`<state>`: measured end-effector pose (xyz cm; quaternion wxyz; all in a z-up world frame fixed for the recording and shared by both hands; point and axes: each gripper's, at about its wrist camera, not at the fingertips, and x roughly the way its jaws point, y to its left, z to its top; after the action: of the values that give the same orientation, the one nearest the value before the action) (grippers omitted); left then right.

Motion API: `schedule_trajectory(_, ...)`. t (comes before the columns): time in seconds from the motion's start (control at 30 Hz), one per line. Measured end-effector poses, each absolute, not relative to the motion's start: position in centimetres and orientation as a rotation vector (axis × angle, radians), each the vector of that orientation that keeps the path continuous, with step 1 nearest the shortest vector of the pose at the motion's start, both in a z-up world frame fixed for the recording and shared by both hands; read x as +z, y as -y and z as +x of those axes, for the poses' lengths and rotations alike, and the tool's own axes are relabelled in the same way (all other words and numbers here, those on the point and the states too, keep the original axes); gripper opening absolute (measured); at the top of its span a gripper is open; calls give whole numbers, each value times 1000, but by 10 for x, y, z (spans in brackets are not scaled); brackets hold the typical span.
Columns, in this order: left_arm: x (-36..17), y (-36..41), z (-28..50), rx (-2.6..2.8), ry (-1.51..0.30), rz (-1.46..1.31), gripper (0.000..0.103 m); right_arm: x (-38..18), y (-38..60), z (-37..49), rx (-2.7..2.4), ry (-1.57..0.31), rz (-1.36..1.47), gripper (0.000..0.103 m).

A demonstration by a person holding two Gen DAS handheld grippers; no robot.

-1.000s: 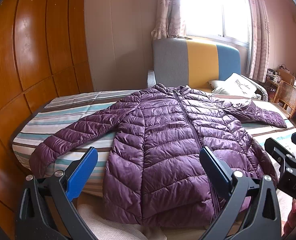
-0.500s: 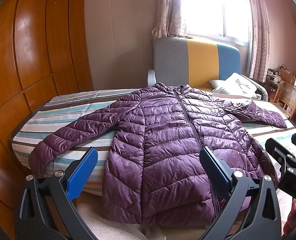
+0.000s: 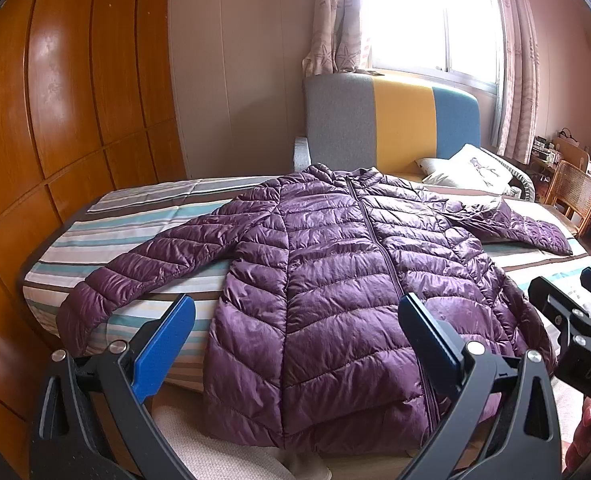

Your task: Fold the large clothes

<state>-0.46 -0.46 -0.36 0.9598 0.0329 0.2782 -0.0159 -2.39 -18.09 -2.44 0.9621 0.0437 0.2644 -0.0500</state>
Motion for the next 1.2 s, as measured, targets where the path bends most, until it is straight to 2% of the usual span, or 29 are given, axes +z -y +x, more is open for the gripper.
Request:
schedule_trajectory(0.97, -11, 3, 6, -47, -599, 59, 101, -30, 188, -18, -98, -558, 111, 100)
schedule_trajectory(1.2, -27, 0, 26, -91, -659, 64, 101, -45, 209, -3, -143, -605, 155, 100)
